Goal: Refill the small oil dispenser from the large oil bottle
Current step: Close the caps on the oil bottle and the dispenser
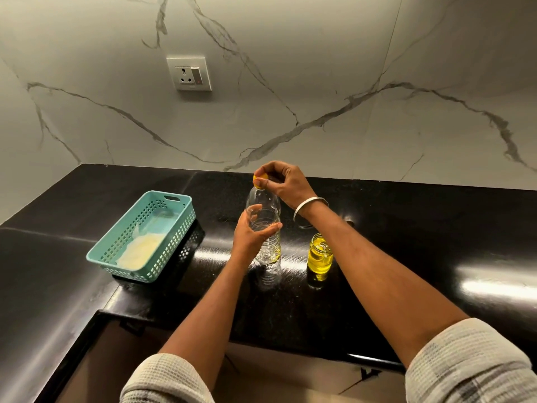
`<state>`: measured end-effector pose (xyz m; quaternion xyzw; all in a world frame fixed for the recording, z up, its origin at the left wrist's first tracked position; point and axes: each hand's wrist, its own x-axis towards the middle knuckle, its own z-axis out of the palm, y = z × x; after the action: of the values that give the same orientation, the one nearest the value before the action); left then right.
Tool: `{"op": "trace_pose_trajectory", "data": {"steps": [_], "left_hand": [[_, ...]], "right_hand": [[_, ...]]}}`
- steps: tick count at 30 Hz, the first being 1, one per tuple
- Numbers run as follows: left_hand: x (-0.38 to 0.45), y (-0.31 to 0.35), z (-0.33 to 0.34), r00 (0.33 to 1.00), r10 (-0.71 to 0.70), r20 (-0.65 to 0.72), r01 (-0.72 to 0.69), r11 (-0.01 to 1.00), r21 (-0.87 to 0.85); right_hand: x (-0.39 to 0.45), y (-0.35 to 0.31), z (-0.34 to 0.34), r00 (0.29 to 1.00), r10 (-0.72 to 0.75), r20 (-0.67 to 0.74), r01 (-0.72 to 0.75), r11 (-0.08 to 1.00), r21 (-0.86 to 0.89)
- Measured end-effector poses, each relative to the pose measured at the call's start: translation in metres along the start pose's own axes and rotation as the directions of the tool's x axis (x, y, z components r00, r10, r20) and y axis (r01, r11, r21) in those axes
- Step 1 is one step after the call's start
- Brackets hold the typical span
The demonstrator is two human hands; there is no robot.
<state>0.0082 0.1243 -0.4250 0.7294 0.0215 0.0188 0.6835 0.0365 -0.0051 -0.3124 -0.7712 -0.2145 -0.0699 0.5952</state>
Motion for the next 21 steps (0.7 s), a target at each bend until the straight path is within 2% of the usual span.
{"op": "trace_pose_trajectory", "data": {"steps": [4,6,7,9,11,14,16,18,21], "left_hand": [[-0.007,0.003,0.003,0.999,0.054,-0.001,-0.053,0.996,0.070],[-0.015,0.007,0.010,0.991,0.092,-0.093,-0.076,0.984,0.164],[-0.021,0.010,0.014,0.972,0.154,-0.178,-0.111,0.966,0.232],[-0.031,0.016,0.020,0.866,0.370,-0.336,-0.239,0.897,0.372],[-0.040,0.021,0.026,0.759,0.540,-0.363,-0.360,0.813,0.457],[-0.056,0.016,0.043,0.691,0.700,-0.180,-0.554,0.673,0.490],[-0.064,0.010,0.056,0.677,0.734,-0.050,-0.642,0.623,0.448],[-0.068,0.005,0.069,0.714,0.698,0.047,-0.646,0.632,0.428],[-0.064,0.003,0.085,0.801,0.574,0.167,-0.583,0.686,0.435]], "right_hand": [[-0.003,0.001,0.000,1.000,0.010,-0.012,-0.010,0.999,0.033],[-0.005,0.001,-0.001,1.000,0.014,-0.002,-0.014,0.999,0.042],[-0.007,0.001,-0.001,1.000,0.010,0.010,-0.011,0.999,0.052],[-0.011,0.001,-0.003,1.000,-0.019,0.021,0.017,0.995,0.098],[-0.013,0.004,-0.007,0.999,-0.044,-0.018,0.046,0.989,0.140],[-0.018,0.017,-0.018,0.990,-0.022,-0.137,0.033,0.996,0.082],[-0.023,0.028,-0.029,0.978,-0.003,-0.209,-0.001,1.000,-0.019],[-0.031,0.036,-0.041,0.971,0.014,-0.239,-0.043,0.992,-0.116],[-0.045,0.047,-0.061,0.976,0.039,-0.214,-0.097,0.960,-0.264]]}}
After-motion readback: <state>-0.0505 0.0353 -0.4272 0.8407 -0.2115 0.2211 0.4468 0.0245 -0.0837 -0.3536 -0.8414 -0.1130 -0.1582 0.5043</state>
